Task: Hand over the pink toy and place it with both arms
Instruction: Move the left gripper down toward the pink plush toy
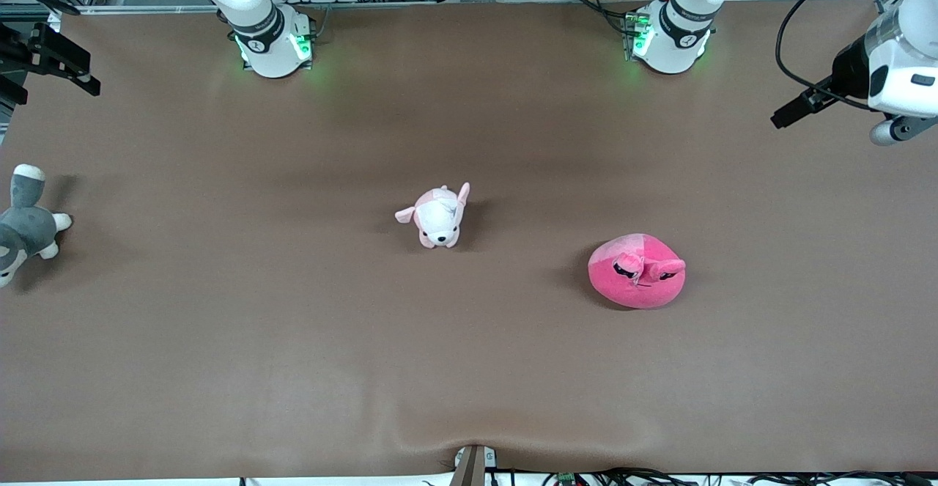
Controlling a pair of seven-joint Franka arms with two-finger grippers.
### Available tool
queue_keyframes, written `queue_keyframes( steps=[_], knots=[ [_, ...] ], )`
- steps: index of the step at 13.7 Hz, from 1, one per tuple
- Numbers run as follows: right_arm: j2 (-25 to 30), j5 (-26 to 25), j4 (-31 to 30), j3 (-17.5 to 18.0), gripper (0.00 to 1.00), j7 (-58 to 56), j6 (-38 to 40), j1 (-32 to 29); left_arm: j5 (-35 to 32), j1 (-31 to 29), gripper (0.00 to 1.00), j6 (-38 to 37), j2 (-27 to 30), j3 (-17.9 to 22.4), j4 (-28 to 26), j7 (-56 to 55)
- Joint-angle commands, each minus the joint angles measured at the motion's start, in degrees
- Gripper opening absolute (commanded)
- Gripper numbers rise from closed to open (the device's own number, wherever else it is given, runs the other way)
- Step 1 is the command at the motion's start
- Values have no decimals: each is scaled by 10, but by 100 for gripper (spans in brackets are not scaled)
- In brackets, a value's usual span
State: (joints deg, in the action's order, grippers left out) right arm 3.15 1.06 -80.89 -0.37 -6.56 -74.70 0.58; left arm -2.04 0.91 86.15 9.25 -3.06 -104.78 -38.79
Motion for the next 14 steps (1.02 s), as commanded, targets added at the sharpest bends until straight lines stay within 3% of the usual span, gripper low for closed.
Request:
queue_keyframes(
  steps=[1, 10, 14],
  knots=[
    [-3, 10, 7, 5, 100, 0, 3, -10, 9, -1, 100, 37, 5, -5, -33, -117],
    [-3, 10, 8, 5, 100, 0, 3, -10, 89, -18, 100, 81, -44, -5, -39, -358],
    [-4, 10, 9, 5, 100, 0, 2, -12, 145, -13, 100, 138, -115, -5, -22, -511]
  ],
)
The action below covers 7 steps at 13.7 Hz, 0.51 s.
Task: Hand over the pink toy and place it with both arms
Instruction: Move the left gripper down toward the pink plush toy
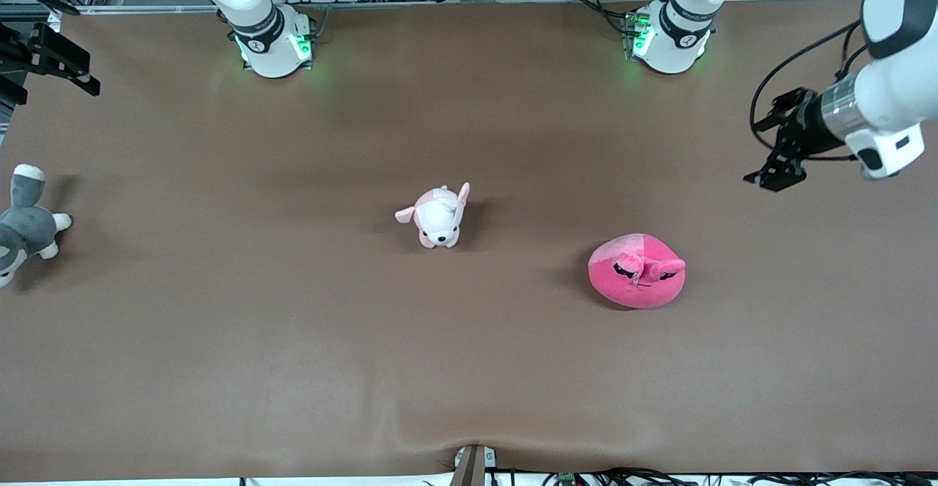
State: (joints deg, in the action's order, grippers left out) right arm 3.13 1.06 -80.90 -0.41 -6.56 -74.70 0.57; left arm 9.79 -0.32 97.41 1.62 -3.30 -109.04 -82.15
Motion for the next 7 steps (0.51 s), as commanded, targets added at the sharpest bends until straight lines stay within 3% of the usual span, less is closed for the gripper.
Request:
queue_keyframes(
  steps=[1, 4, 7],
  knots=[
    [-4, 10, 9, 5, 100, 0, 2, -9, 34, 2, 100, 37, -56, -3, 33, -126],
    [-4, 10, 9, 5, 100, 0, 2, -8, 52, 13, 100, 45, -98, -4, 72, -164],
    [-10, 11, 10, 5, 100, 0, 2, -8, 96, 13, 100, 107, -124, -3, 74, -166]
  ],
)
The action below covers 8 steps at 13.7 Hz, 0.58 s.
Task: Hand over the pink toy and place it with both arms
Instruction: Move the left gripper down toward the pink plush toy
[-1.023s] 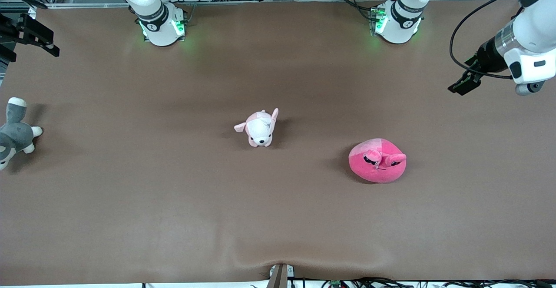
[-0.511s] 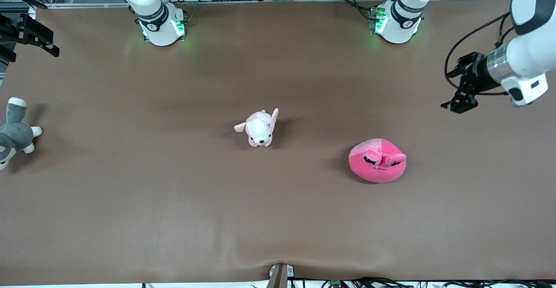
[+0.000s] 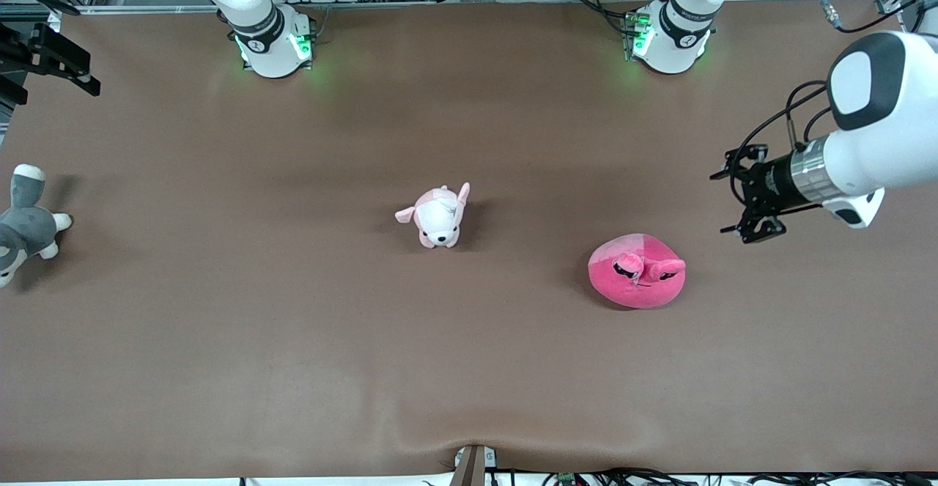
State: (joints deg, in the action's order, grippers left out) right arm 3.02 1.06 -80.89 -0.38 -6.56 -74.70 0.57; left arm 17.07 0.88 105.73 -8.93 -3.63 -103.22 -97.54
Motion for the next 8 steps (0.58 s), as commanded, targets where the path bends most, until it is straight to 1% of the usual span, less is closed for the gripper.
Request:
queue_keyframes(
  steps=[1, 8],
  knots=[
    [-9, 11, 10, 5, 100, 0, 2, -9, 24, 1, 100, 42, -25, 0, 16, -12],
    [-9, 11, 10, 5, 100, 0, 2, -7, 28, 11, 100, 139, -67, -2, 12, -15]
  ],
)
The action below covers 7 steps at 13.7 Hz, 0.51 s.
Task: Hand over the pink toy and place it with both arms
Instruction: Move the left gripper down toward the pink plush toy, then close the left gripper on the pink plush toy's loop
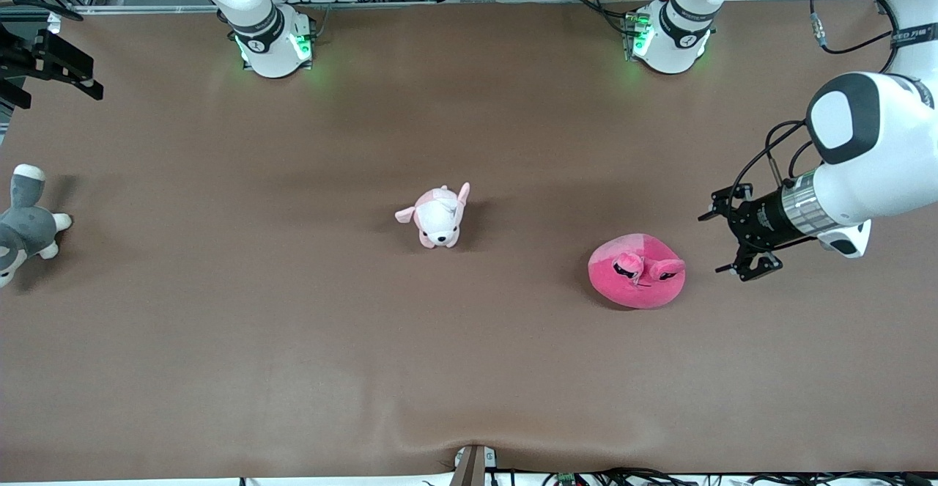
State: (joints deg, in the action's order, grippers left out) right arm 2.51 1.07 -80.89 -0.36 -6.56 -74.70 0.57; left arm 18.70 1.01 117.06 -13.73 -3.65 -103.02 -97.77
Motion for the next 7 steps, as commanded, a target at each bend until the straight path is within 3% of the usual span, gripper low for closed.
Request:
queue_keyframes(
  steps=[1, 3, 7],
  knots=[
    [-4, 11, 10, 4, 100, 0, 2, -7, 21, 15, 100, 44, -29, -1, 10, -25],
    [-4, 11, 10, 4, 100, 0, 2, -7, 24, 38, 100, 85, -48, -1, 10, -54],
    [-4, 11, 10, 4, 100, 0, 2, -9, 19, 43, 100, 93, -64, 0, 4, -56]
  ],
)
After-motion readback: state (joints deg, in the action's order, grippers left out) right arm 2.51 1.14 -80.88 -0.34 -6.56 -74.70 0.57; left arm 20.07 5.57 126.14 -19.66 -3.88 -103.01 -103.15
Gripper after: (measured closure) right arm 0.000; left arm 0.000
